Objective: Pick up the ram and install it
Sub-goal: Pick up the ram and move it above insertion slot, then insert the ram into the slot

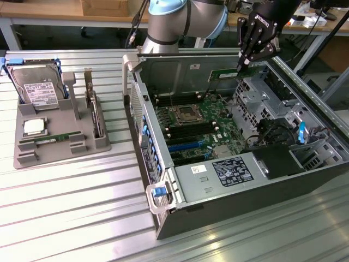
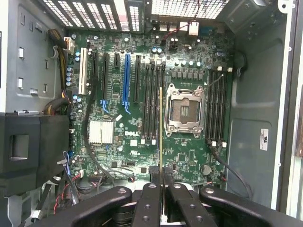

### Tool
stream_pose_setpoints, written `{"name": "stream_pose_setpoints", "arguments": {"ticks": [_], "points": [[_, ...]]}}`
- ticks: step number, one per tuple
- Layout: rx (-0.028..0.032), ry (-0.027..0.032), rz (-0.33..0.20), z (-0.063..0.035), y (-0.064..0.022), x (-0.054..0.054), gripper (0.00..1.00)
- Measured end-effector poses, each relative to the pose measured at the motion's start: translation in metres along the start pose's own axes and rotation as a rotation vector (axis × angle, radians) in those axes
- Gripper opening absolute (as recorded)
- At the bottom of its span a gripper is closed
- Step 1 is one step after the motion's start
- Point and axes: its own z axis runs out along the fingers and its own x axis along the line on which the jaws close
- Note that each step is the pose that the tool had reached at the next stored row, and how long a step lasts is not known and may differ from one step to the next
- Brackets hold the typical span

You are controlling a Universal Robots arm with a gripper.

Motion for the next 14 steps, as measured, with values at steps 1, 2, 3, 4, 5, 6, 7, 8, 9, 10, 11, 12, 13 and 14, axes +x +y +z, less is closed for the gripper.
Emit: {"name": "stream_pose_setpoints", "arguments": {"ticks": [1, 2, 3, 4, 5, 6, 7, 8, 9, 10, 11, 12, 13, 14], "points": [[0.0000, 0.0000, 0.000, 0.0000, 0.0000, 0.000, 0.12], [0.0000, -0.0001, 0.000, 0.0000, 0.0000, 0.000, 0.12], [0.0000, 0.0000, 0.000, 0.0000, 0.0000, 0.000, 0.12], [0.0000, 0.0000, 0.000, 0.0005, 0.0002, 0.000, 0.12], [0.0000, 0.0000, 0.000, 0.0015, 0.0009, 0.000, 0.12], [0.0000, 0.0000, 0.000, 0.0020, 0.0012, 0.000, 0.12], [0.0000, 0.0000, 0.000, 0.0030, 0.0019, 0.000, 0.12], [0.0000, 0.0000, 0.000, 0.0041, 0.0024, 0.000, 0.12], [0.0000, -0.0001, 0.000, 0.0050, 0.0026, 0.000, 0.12], [0.0000, -0.0001, 0.000, 0.0064, 0.0030, 0.000, 0.12], [0.0000, 0.0000, 0.000, 0.0073, 0.0031, 0.000, 0.12], [0.0000, 0.0000, 0.000, 0.0083, 0.0032, 0.000, 0.12], [0.0000, 0.0001, 0.000, 0.0093, 0.0033, 0.000, 0.12], [0.0000, 0.0000, 0.000, 0.0100, 0.0034, 0.000, 0.12]]}}
